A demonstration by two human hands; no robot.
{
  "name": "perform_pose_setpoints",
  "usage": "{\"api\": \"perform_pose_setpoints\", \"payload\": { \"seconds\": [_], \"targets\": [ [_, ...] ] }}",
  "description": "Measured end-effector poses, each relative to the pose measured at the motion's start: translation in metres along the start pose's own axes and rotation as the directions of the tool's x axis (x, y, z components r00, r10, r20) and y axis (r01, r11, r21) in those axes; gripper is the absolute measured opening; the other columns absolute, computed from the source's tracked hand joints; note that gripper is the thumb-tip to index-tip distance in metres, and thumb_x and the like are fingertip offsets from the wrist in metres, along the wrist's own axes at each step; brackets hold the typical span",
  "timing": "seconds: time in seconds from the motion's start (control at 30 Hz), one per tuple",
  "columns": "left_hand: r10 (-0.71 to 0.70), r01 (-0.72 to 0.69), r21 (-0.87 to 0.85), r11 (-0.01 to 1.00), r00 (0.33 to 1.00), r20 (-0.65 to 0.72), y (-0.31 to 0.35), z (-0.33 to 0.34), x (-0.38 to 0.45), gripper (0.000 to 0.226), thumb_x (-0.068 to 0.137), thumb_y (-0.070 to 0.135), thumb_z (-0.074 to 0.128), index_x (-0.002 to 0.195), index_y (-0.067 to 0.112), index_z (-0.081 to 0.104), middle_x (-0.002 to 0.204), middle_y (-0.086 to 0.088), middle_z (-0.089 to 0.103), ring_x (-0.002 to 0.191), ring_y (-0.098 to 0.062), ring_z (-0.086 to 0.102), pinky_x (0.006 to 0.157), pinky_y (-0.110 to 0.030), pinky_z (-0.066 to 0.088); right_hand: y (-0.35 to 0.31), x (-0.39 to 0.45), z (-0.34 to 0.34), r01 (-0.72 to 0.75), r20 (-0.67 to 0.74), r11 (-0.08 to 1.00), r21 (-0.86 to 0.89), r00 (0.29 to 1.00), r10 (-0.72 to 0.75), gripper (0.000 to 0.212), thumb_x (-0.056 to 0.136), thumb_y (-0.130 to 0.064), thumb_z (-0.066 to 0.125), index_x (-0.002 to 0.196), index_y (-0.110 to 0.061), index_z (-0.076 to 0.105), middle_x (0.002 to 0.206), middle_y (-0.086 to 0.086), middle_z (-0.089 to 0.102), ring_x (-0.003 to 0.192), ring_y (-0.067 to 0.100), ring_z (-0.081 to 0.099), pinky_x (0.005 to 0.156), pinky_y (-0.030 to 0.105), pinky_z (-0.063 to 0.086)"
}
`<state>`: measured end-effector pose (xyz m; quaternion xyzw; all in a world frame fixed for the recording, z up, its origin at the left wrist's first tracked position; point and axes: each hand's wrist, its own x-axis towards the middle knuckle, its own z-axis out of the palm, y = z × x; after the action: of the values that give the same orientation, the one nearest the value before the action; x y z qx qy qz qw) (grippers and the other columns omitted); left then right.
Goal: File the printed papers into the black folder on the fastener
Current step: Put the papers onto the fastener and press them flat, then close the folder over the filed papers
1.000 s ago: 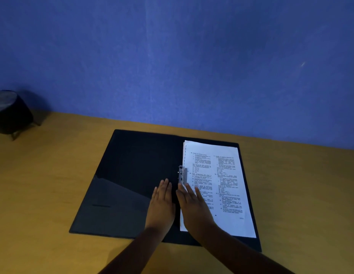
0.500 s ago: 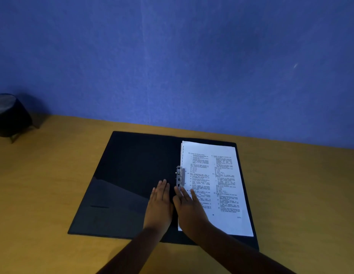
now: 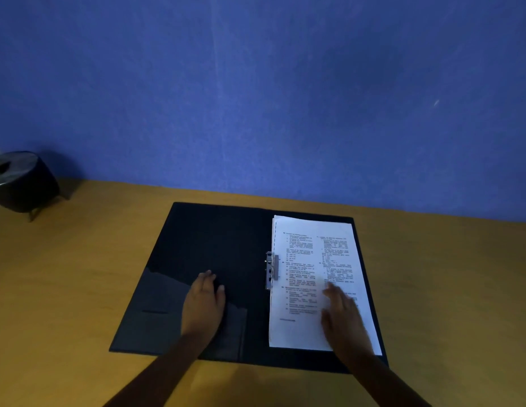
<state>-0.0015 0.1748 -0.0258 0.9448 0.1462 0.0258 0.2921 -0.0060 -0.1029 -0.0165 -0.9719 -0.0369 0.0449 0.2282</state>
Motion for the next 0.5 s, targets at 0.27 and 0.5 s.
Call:
{"api": "perform_pose_setpoints", "payload": {
  "seconds": [0.27,0.5],
  "targets": [
    [-0.446,0.469,0.092,0.878,0.874,-0.194,-0.072,-0.055,0.013,0.045,0.086,0.015,0.056,0.124,-0.006,0.042,0.131,-0.032,0.042,0.121,-0.046,0.037,0.1,-0.057,0.031,0.047,-0.023,-0.003,-0.067,-0.18,0.995,-0.073,0.982,0.053,0.047,0.08,0.0,0.066,0.125,0.003,0.053,0.131,0.02,0.057,0.124,0.037,0.052,0.103,0.053,0.042],
    [-0.51,0.519,-0.016,0.855,0.832,-0.221,-0.078,-0.057,0.021,0.048,0.086,0.017,0.057,0.121,-0.012,0.041,0.123,-0.04,0.043,0.115,-0.053,0.038,0.099,-0.057,0.031,0.053,-0.022,0.002,-0.069,-0.237,0.987,-0.149,0.971,0.032,0.04,0.086,-0.015,0.05,0.121,0.004,0.056,0.129,0.02,0.06,0.122,0.035,0.055,0.102,0.052,0.042]
  ]
}}
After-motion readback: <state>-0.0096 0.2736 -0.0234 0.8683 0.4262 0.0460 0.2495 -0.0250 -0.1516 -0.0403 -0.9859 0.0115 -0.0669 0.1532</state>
